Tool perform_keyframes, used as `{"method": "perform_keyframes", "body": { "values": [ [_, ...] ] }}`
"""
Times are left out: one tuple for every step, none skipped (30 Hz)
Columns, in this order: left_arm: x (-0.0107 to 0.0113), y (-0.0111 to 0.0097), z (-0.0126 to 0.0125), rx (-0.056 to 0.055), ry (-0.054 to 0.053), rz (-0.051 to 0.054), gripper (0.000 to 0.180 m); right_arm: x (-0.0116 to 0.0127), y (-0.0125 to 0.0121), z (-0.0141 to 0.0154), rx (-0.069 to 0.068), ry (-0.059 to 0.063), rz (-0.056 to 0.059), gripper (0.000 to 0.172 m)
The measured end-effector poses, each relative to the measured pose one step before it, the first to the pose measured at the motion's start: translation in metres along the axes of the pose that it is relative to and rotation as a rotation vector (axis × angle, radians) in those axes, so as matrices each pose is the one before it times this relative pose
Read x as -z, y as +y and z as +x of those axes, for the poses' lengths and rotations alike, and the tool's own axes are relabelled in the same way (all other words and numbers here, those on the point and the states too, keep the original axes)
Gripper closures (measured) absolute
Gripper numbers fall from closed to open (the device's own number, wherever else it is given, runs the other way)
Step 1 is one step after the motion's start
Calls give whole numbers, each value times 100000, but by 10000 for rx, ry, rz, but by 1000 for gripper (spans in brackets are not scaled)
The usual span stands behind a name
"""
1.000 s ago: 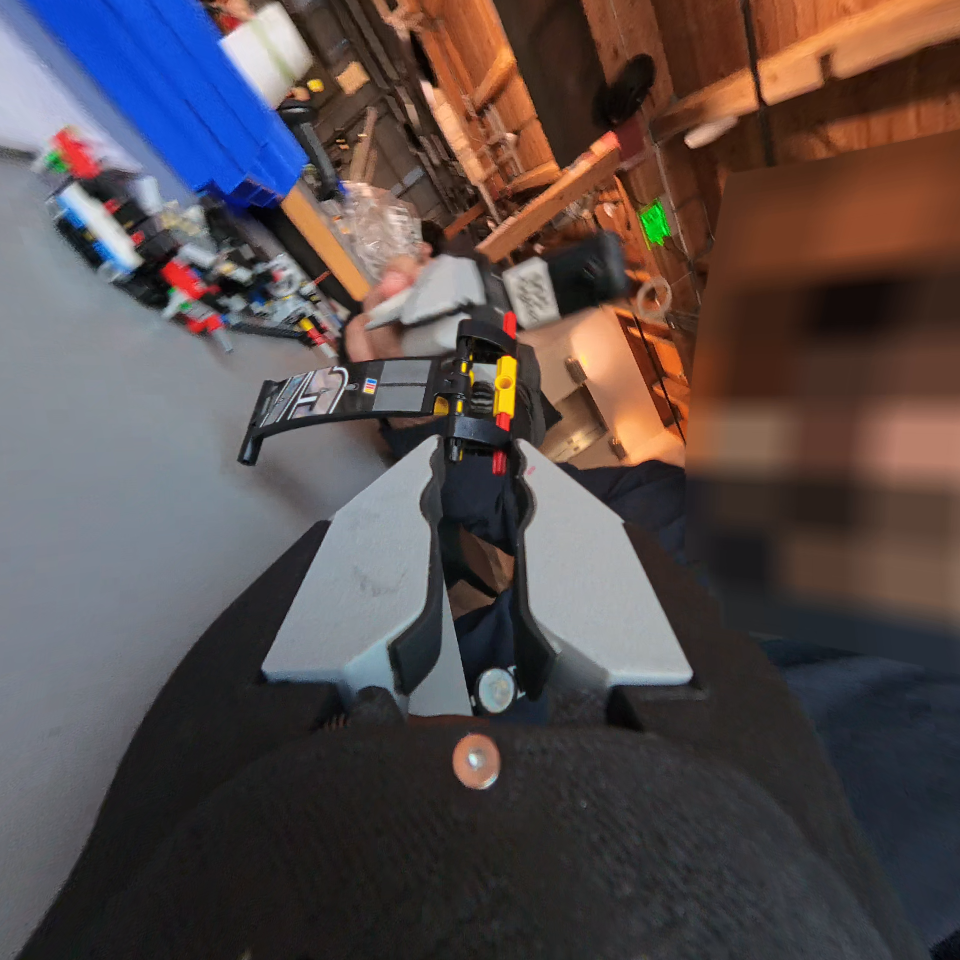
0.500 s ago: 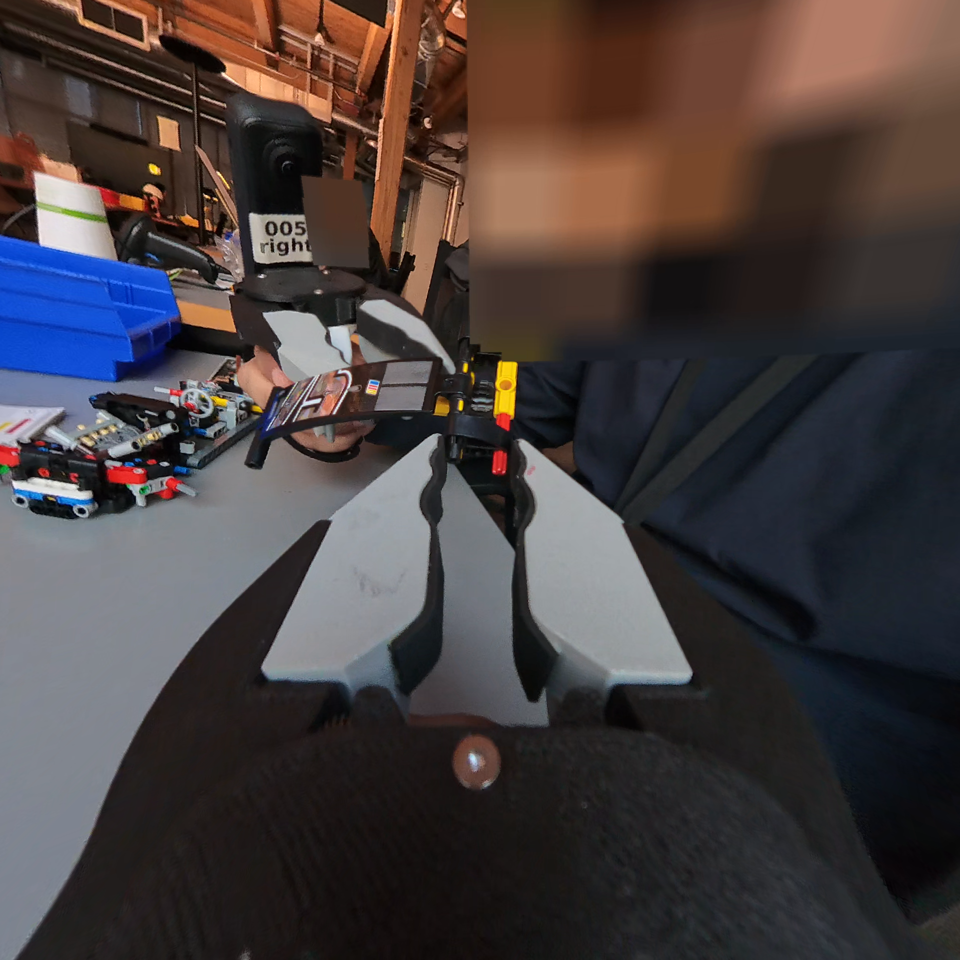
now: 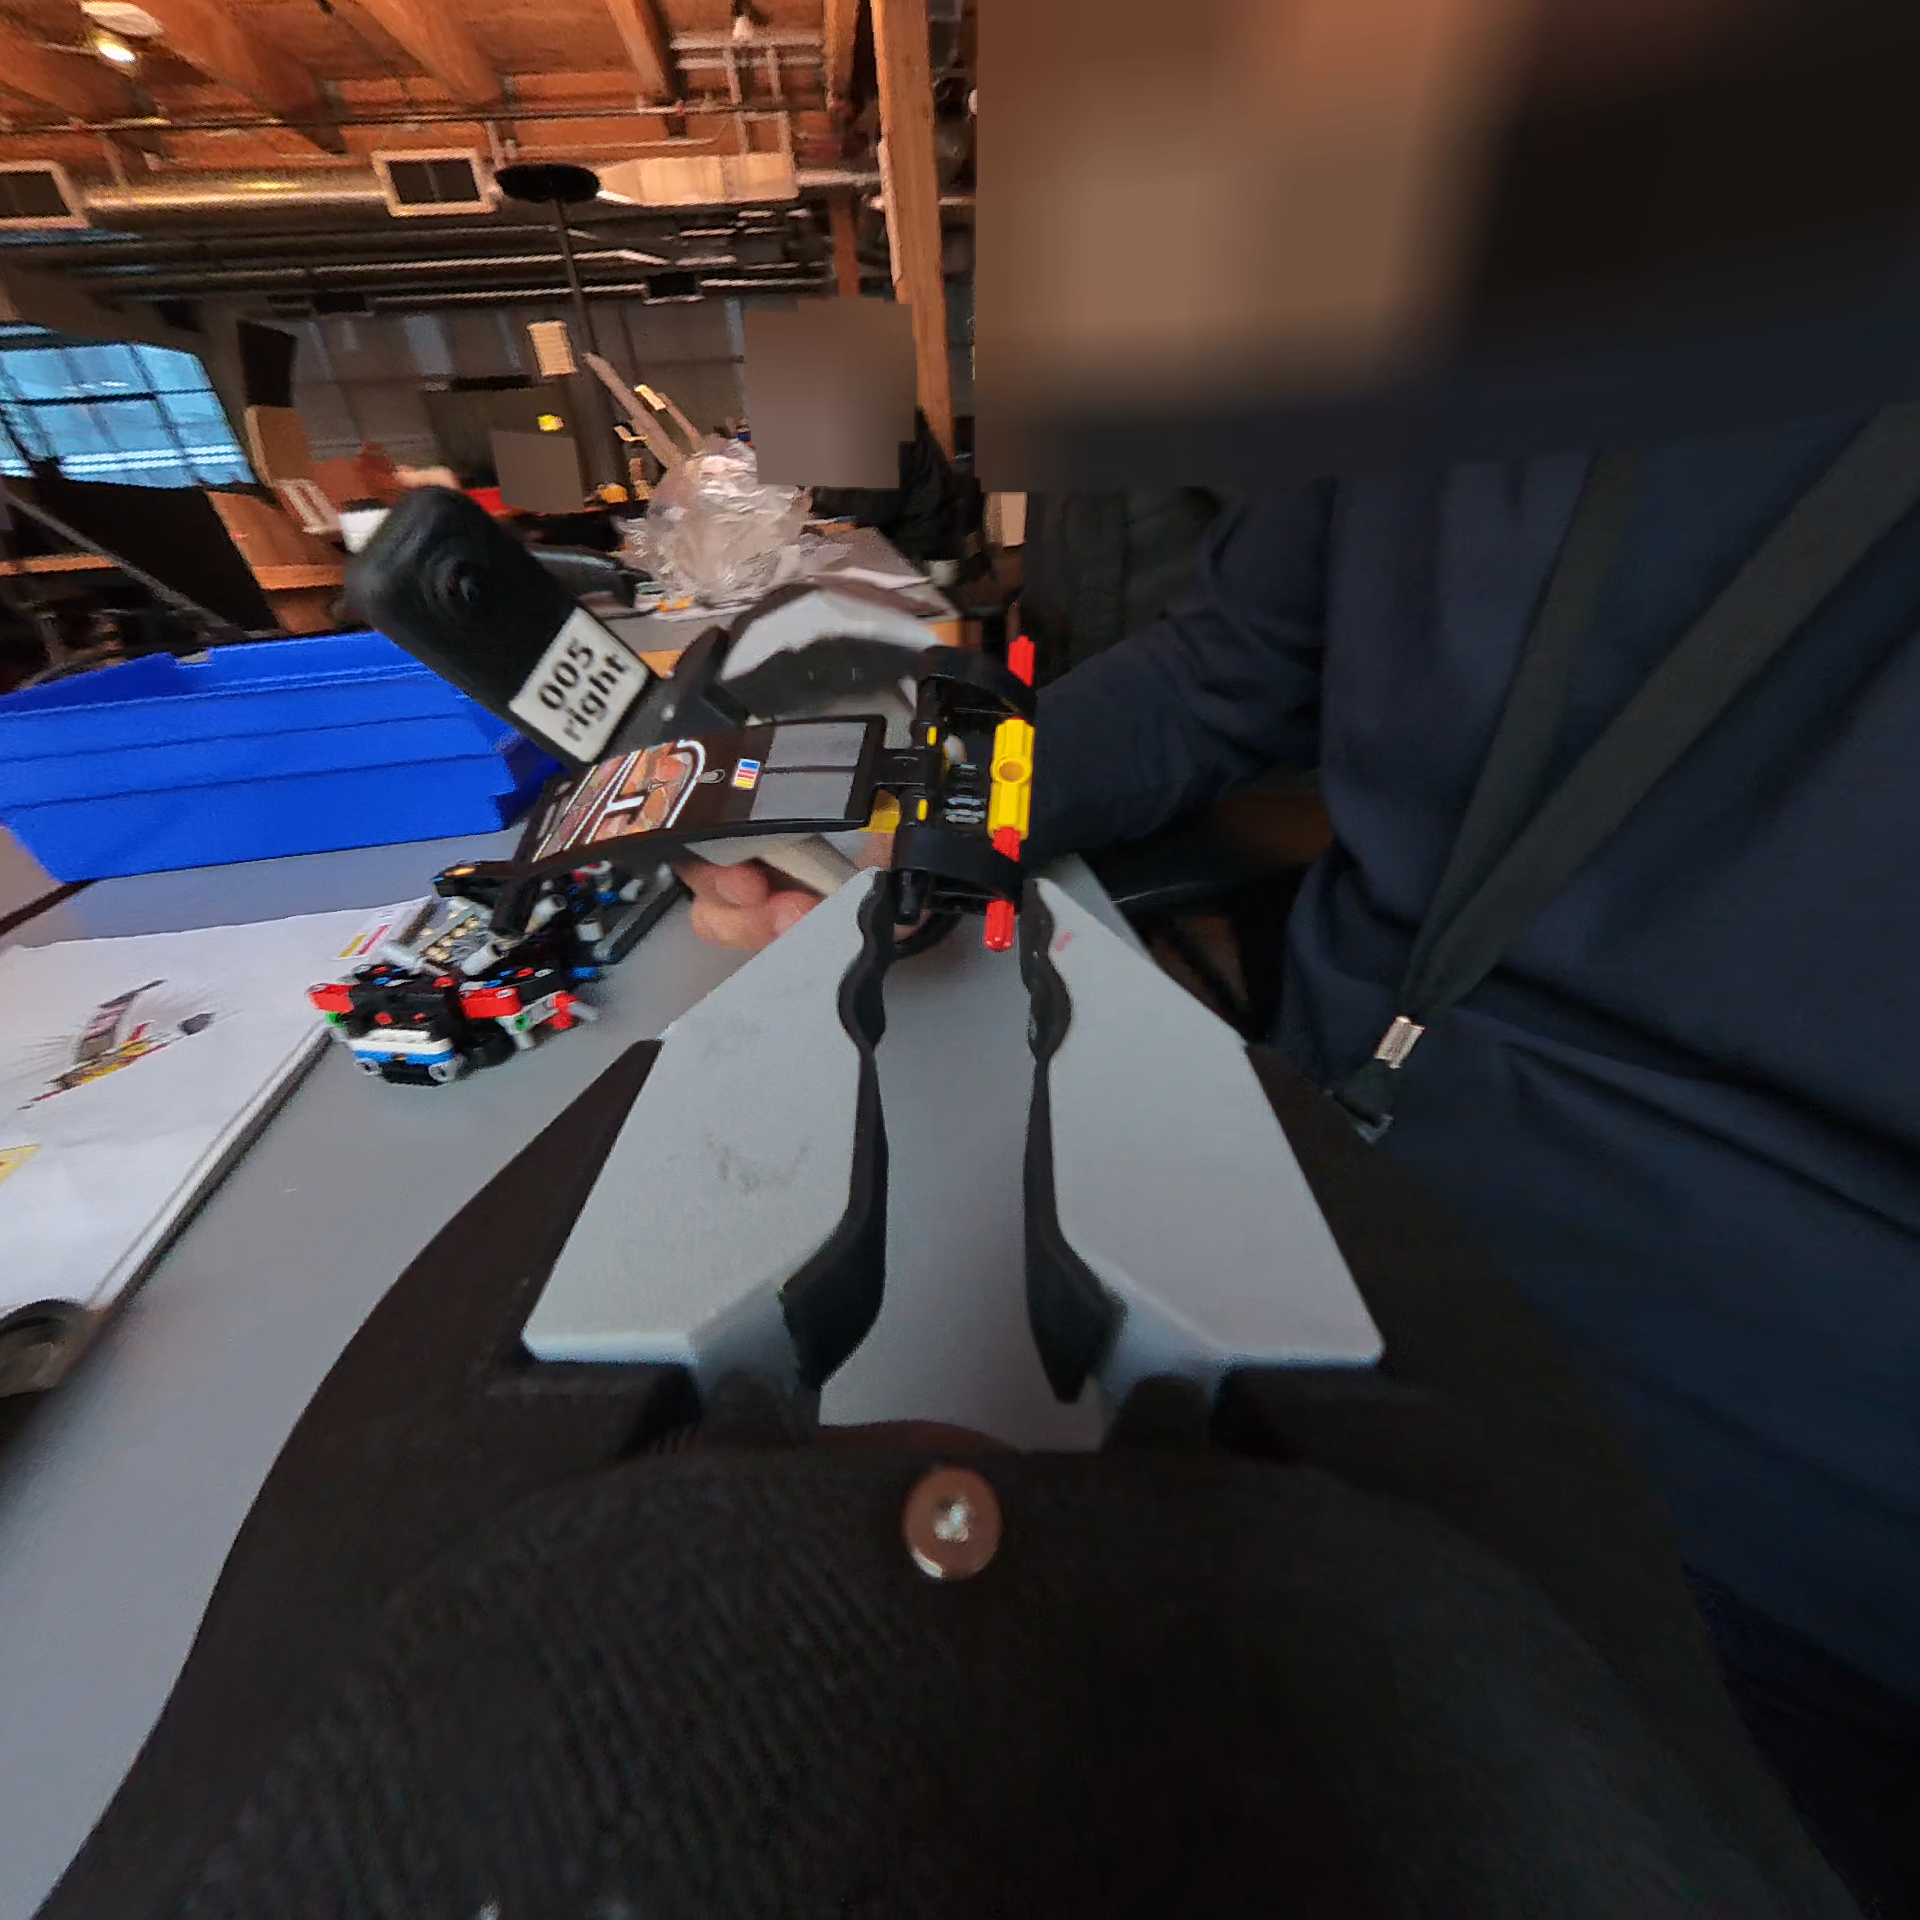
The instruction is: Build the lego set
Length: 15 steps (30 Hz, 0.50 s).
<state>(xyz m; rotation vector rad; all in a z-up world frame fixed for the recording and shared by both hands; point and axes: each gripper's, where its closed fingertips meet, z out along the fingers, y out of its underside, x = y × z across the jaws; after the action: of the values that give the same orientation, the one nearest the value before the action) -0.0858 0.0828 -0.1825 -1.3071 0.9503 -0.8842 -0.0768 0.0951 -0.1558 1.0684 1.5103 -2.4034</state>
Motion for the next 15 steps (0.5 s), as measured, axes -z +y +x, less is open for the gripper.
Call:
{"method": "perform_keyframes", "body": {
  "values": [
    [-142, 154, -180, -186, -275, -147, 158, 121, 185, 343, -149, 3, 31, 152],
    [-103, 204, -71, -85, -153, -158, 158, 84, 50, 111, -141, -84, 48, 152],
    [-69, 105, -51, -19, -109, -91, 158, 78, 8, 24, -88, -101, 25, 152],
    [-20, 63, -44, 4, -84, -50, 158, 73, 21, 48, -32, -53, 11, 152],
    [29, 61, -140, -61, -161, -60, 158, 76, 87, 94, -18, -12, -36, 151],
    [80, 91, -100, -76, -120, -74, 158, 62, 214, 176, -31, 28, -102, 150],
    [110, 90, 24, -23, -23, -84, 158, 81, 229, 334, -83, 104, -113, 145],
    [124, 187, 28, -23, -24, -147, 158, 76, 252, 418, -126, 137, -105, 141],
    [112, 234, -25, -77, -83, -189, 159, 61, 230, 254, -116, 18, -107, 143],
    [110, 287, -55, -47, -115, -221, 159, 39, 185, 200, -98, -27, -100, 144],
    [82, 416, -116, -14, -134, -316, 159, 29, 127, 254, -74, 22, -81, 145],
    [29, 473, -254, -37, -241, -349, 159, 9, 127, 333, -51, 80, -112, 146],
    [-29, 400, -226, -47, -218, -289, 158, -43, 162, 325, -27, 98, -158, 147],
    [-103, 354, 14, -21, -66, -277, 159, -81, 131, 270, -37, 68, -158, 144],
    [-163, 406, 48, -62, -47, -316, 159, -116, 159, 213, -28, 42, -193, 142]
  ]
}}
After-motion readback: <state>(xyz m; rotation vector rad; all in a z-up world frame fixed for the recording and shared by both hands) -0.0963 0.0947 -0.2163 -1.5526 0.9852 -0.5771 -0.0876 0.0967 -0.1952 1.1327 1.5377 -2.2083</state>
